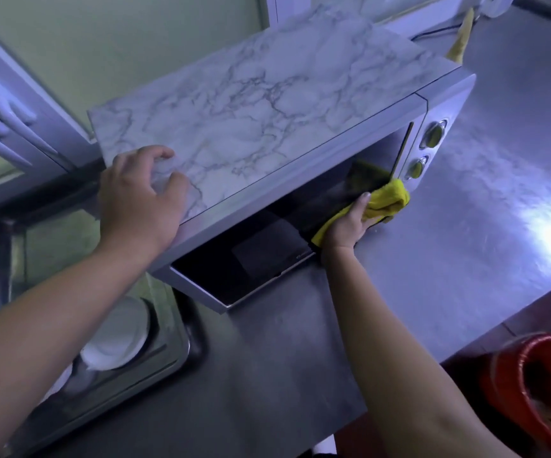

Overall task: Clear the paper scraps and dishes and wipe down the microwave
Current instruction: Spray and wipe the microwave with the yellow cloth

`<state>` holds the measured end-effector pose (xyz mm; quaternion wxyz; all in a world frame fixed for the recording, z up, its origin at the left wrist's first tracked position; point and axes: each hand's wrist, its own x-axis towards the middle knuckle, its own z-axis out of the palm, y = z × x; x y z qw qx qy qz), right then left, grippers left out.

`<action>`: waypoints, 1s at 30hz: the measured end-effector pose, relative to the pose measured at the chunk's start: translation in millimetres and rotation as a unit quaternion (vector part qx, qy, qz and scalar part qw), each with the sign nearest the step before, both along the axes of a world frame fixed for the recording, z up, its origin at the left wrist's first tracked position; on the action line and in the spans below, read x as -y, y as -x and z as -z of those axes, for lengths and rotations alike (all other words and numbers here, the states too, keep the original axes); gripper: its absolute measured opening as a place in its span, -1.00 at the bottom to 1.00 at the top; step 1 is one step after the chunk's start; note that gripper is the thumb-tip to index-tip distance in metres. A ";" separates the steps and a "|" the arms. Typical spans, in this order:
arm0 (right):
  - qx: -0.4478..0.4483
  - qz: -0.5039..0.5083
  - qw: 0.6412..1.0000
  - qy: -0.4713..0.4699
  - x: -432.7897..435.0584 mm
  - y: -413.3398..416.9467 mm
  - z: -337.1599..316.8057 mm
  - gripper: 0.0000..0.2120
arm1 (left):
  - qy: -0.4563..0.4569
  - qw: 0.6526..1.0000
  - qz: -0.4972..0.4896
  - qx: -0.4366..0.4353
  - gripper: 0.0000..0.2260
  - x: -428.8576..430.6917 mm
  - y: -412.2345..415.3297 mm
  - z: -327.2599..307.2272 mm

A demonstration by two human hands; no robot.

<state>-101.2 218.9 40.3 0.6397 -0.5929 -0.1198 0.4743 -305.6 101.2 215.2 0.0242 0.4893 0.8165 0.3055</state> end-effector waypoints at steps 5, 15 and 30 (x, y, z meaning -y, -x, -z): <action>-0.102 -0.062 0.990 0.077 39.9 30.1 0.8 -0.20 | 0.000 1.000 0.003 0.000 -0.61 0.5 -1.0 -0.7; -0.202 -0.222 0.940 0.163 198.2 136.8 -27.1 -0.33 | -0.012 1.000 -0.002 0.022 -0.62 -0.1 -1.0 -1.0; -0.326 -0.341 0.856 0.211 236.8 111.7 -81.3 -0.42 | 0.035 0.999 0.002 -0.026 -0.60 0.9 -2.9 -4.6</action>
